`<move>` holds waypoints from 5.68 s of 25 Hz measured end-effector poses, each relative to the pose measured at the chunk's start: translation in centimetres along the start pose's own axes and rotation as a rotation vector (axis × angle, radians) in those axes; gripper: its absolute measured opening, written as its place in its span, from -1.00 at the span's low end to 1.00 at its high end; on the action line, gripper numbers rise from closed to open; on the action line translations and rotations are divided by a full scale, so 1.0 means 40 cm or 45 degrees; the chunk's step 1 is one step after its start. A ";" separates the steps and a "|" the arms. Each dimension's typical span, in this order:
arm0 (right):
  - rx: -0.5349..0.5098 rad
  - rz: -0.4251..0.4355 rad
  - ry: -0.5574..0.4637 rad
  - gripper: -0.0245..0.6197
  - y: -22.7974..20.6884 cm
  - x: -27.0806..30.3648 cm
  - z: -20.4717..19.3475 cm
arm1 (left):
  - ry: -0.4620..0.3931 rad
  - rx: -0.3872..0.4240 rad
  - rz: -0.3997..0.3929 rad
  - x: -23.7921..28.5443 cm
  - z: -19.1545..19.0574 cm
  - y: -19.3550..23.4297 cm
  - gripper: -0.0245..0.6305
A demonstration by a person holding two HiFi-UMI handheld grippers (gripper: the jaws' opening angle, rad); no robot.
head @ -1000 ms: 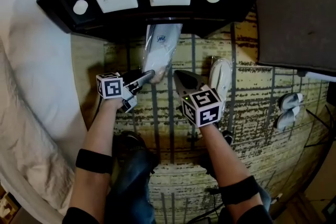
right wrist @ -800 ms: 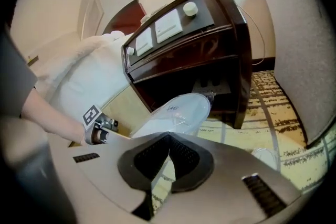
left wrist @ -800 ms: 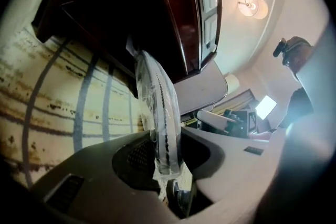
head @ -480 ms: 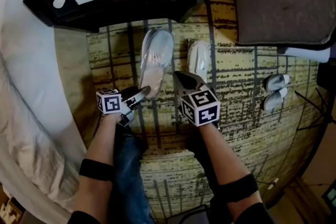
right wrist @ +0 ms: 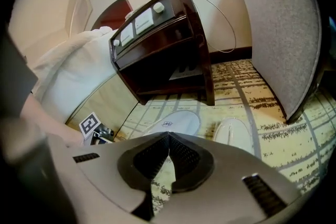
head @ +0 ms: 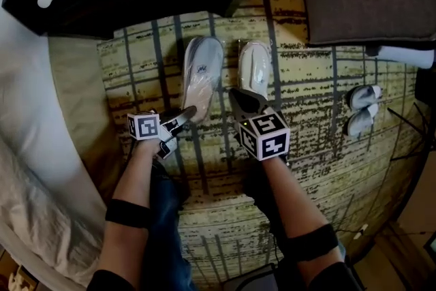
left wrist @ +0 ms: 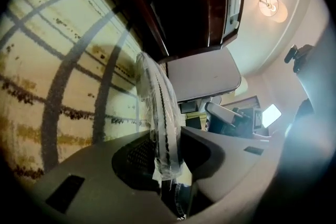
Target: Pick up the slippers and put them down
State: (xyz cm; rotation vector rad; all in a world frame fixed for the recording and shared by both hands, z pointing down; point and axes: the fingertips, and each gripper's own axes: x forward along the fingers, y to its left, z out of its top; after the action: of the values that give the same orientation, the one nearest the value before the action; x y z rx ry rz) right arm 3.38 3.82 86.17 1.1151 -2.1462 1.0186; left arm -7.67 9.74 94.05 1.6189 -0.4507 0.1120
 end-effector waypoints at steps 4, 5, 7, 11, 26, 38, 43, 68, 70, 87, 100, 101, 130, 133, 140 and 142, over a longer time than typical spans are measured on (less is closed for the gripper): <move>0.013 -0.004 0.007 -0.92 -0.019 0.018 -0.019 | 0.011 -0.041 -0.008 0.021 -0.012 0.040 -0.57; 0.009 -0.005 0.009 -0.92 -0.021 0.020 -0.021 | 0.011 -0.045 0.003 0.023 -0.015 0.048 -0.57; 0.001 -0.004 0.013 -0.92 -0.022 0.018 -0.022 | 0.016 -0.042 0.083 0.022 -0.022 0.074 -0.53; 0.009 -0.012 0.022 -0.92 -0.026 -0.007 -0.017 | 0.075 -0.056 0.361 0.007 -0.059 0.144 0.44; 0.068 -0.050 0.019 -0.92 0.086 -0.301 0.185 | 0.077 0.385 0.735 -0.191 0.024 -0.258 -0.29; 0.051 -0.064 -0.070 -0.92 0.318 -0.781 0.541 | -0.184 0.817 0.805 -0.478 0.155 -1.083 -0.93; -0.019 -0.046 -0.137 -0.92 0.408 -0.987 0.689 | -0.321 0.918 0.858 -0.631 0.196 -1.379 -0.93; -0.150 -0.157 -0.351 -0.92 0.493 -1.434 0.931 | -0.592 1.210 0.878 -0.856 0.210 -1.897 -0.93; -0.148 -0.160 -0.348 -0.92 0.489 -1.434 0.926 | -0.605 1.197 0.880 -0.857 0.215 -1.894 -0.93; -0.142 -0.158 -0.315 -0.92 0.470 -1.408 0.923 | -0.554 1.239 0.867 -0.800 0.262 -1.903 -0.93; -0.132 -0.134 -0.294 -0.92 0.486 -1.330 0.927 | -0.439 1.246 0.833 -0.743 0.287 -1.848 -0.92; -0.128 -0.131 -0.290 -0.92 0.488 -1.317 0.925 | -0.413 1.241 0.828 -0.734 0.286 -1.835 -0.92; 0.126 -0.224 -0.107 -0.92 0.092 -0.379 0.289 | 0.319 0.800 0.955 -0.131 0.048 -0.498 0.65; 0.139 -0.233 -0.076 -0.92 0.047 -0.272 0.194 | 0.344 0.761 0.998 -0.069 0.031 -0.332 0.70; 0.158 -0.221 -0.052 -0.92 -0.018 -0.067 0.029 | 0.374 0.715 1.080 0.036 -0.005 -0.021 0.82; 0.174 -0.218 -0.047 -0.92 -0.031 -0.023 -0.005 | 0.366 0.703 1.100 0.058 -0.008 0.050 0.83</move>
State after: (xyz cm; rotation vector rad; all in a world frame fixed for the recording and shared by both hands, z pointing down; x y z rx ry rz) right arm 4.96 3.92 86.11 1.3664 -1.9936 1.0859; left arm -6.19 9.48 96.74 1.7880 -0.9220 1.1880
